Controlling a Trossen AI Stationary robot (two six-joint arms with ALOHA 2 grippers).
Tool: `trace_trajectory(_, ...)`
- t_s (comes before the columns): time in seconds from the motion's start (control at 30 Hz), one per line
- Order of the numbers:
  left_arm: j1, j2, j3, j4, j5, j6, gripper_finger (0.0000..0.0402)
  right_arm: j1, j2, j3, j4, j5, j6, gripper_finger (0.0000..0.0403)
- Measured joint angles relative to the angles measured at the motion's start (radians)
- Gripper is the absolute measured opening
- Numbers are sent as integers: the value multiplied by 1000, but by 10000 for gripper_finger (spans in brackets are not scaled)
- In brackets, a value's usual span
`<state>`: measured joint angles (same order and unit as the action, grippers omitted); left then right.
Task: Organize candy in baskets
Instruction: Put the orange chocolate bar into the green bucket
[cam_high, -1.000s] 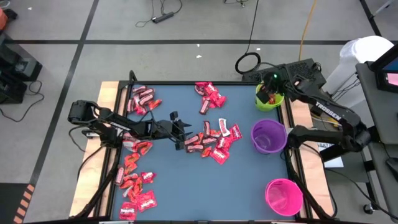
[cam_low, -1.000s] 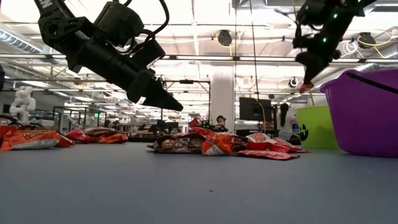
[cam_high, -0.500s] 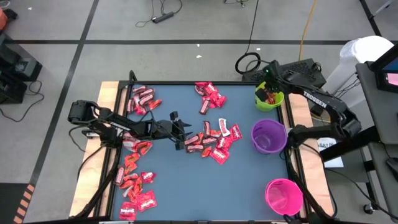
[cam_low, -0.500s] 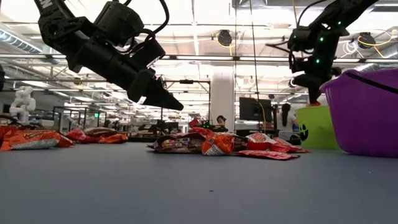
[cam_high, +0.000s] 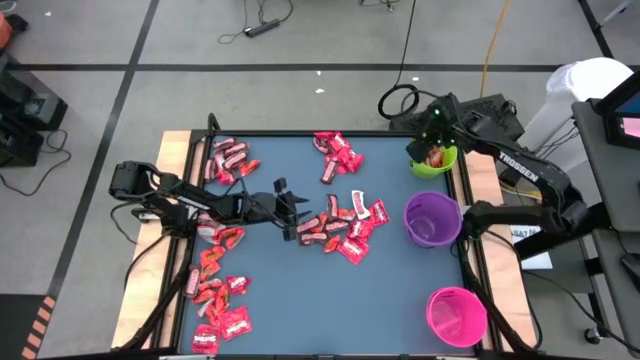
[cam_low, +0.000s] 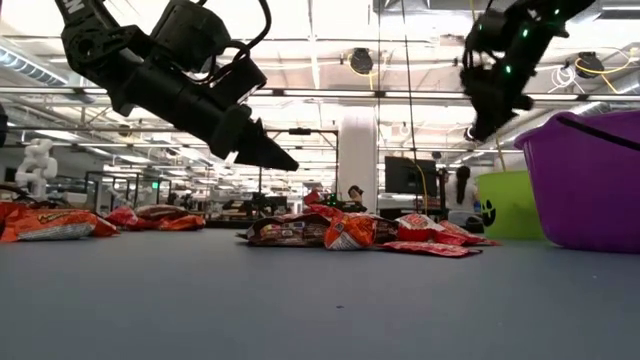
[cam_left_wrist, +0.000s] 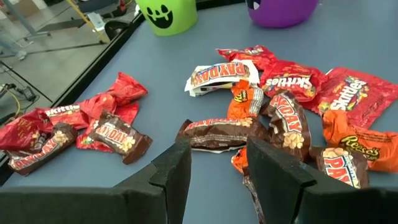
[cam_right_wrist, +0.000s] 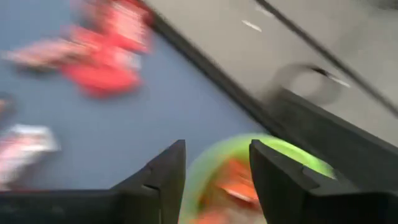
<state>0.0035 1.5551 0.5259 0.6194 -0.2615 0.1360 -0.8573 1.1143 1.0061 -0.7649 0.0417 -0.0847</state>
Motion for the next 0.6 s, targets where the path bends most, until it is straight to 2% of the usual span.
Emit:
trace_trajectory(0.1, 1, 0, 0, 2, 0, 0, 162, 68, -11, 0, 58, -155, 23, 177)
trace_trajectory(0.17, 1, 0, 0, 2, 0, 0, 162, 122, -10, 0, 87, -192, 24, 178)
trace_trajectory(0.43, 1, 0, 0, 0, 0, 0, 162, 326, 56, 0, 210, -200, -3, 171)
trace_trajectory(0.6, 1, 0, 0, 0, 0, 0, 162, 418, 141, 0, 282, -201, -10, 171)
